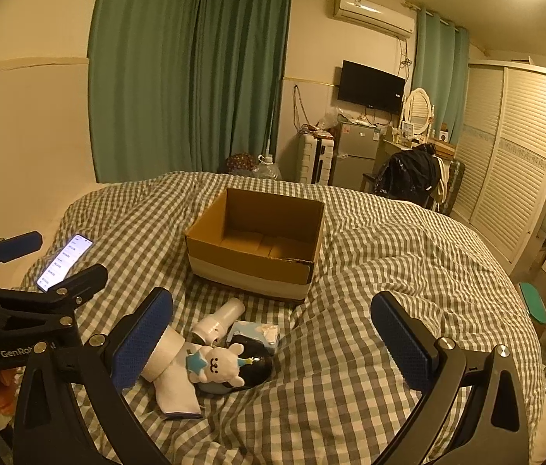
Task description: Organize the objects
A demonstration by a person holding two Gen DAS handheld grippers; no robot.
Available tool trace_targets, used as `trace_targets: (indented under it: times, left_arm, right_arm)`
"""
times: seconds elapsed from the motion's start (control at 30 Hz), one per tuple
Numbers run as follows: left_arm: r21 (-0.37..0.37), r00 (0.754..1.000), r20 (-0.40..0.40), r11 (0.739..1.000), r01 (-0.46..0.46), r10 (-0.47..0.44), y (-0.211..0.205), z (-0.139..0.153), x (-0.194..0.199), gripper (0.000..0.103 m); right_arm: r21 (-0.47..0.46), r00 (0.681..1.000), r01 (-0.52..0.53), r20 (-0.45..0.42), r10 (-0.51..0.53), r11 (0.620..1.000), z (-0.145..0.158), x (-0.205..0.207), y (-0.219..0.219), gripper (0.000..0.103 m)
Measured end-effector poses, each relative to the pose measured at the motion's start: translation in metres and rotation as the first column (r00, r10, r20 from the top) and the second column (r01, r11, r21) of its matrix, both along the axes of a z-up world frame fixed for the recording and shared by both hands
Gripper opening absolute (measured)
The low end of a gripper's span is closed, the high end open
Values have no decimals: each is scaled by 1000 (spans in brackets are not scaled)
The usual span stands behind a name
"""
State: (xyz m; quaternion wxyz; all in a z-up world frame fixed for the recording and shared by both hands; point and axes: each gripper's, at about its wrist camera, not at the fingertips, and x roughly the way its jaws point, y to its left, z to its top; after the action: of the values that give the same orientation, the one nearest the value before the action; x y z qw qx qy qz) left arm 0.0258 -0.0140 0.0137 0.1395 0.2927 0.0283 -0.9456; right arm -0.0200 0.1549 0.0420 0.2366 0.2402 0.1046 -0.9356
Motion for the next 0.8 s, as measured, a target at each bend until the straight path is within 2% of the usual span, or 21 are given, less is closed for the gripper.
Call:
trace_targets:
  times: [0.2,0.47,0.7,0.8]
  left_arm:
    - [26,999,38,1000,-8,7,-12,-13,2,103]
    - [35,992,124,999,9,-13,-25,-47,-3,103]
    - [70,960,275,997,31,-49,-32,-103,-11,98]
    - [99,948,311,994,40,-69,-31,-119,-9,95]
  right_arm:
    - [4,999,-25,42,25,1000,-7,2,-6,103]
    - [52,990,-58,135,50,997,-39,-2,-21,100]
    - [107,970,-79,239,52,991,-80,-15,-31,97]
    - [121,957,-92,286,54,988,-98,-20,-35,95]
